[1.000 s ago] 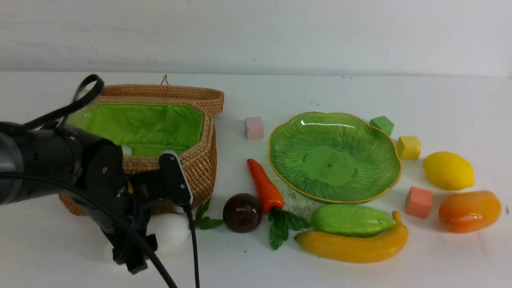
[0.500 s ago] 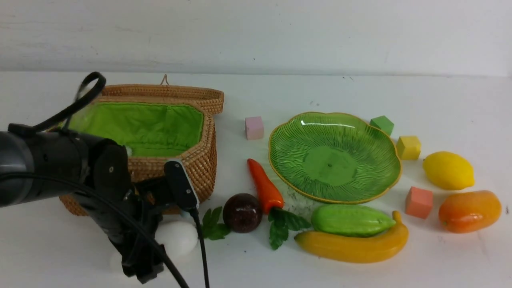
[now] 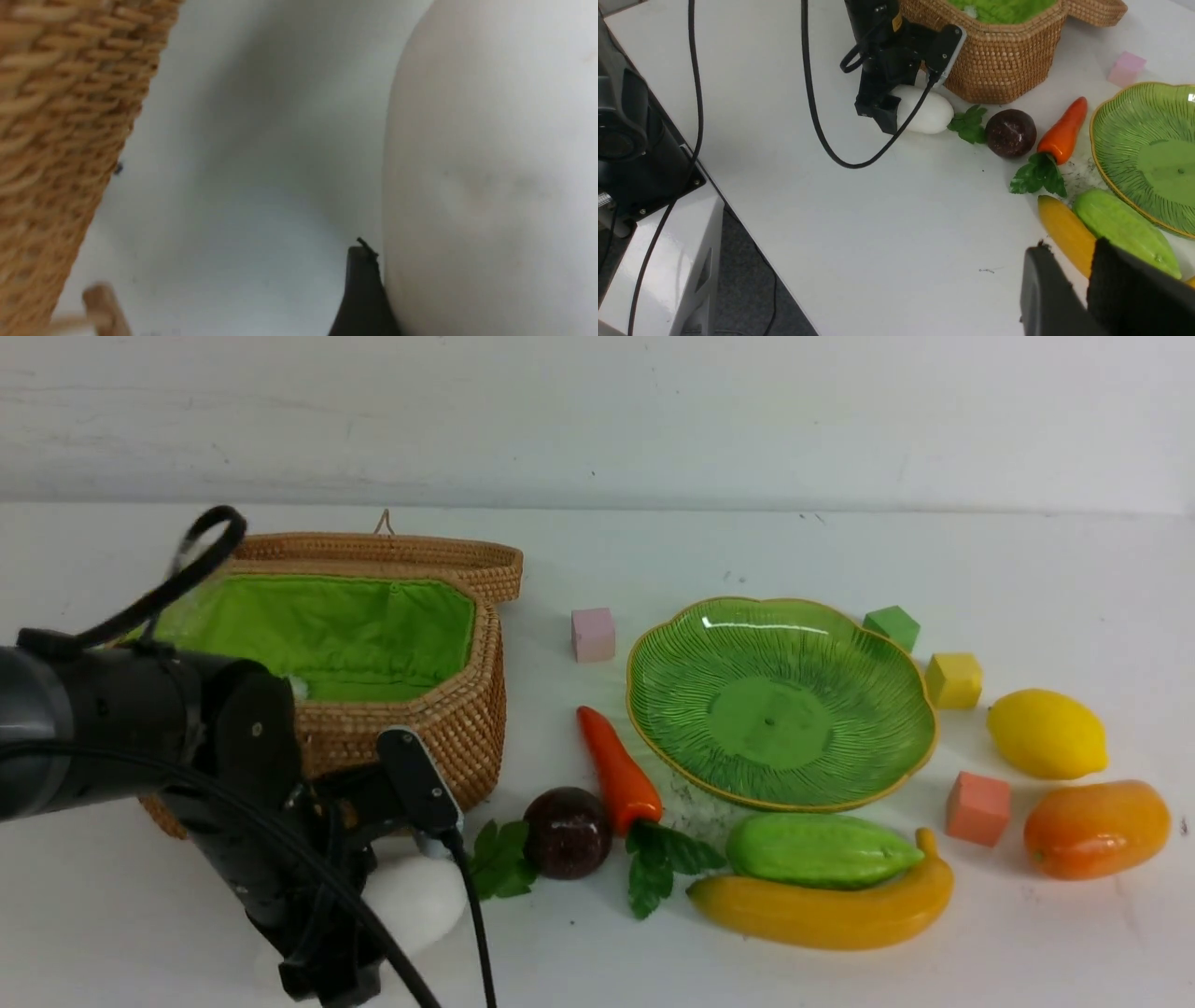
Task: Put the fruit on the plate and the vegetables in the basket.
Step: Take a daikon with your left arm and place it on the basket on the left, then grab a mangosteen with your left arm and put it on the plate on the right, then use the left arm to grab a carrot and put it into the left basket
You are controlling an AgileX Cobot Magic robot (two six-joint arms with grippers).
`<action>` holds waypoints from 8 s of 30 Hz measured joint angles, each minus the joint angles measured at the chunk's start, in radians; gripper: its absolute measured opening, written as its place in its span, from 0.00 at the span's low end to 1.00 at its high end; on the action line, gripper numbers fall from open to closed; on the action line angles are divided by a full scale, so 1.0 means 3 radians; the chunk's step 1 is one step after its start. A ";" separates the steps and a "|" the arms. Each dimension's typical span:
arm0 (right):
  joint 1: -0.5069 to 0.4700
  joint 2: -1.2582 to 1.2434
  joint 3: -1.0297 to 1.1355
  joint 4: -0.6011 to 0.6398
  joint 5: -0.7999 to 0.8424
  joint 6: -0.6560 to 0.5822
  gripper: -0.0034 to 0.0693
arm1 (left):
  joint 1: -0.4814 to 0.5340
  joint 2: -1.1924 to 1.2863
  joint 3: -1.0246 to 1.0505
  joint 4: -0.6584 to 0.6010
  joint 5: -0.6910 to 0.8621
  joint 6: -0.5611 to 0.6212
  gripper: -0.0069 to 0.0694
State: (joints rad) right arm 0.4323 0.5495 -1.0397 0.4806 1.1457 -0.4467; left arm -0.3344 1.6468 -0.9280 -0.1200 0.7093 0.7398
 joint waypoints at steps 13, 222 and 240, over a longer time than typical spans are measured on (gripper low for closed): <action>0.0000 0.0000 0.0000 0.0000 -0.0597 0.0000 0.28 | -0.0003 -0.1490 0.0003 0.0503 -0.0741 0.0051 0.71; 0.0000 -0.0168 0.0000 -0.1212 0.0088 0.1413 0.37 | -0.1203 0.1651 -0.2299 0.1471 0.0086 -0.4806 0.62; 0.0000 -0.0168 0.0000 -0.1195 0.0091 0.1413 0.37 | -0.1203 0.0997 -0.2299 0.1584 0.0351 -0.4969 0.62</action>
State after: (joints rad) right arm 0.4323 0.4990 -1.0397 0.1221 1.1729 -0.0228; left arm -0.6952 1.9459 -1.6176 0.3552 0.8147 -0.7510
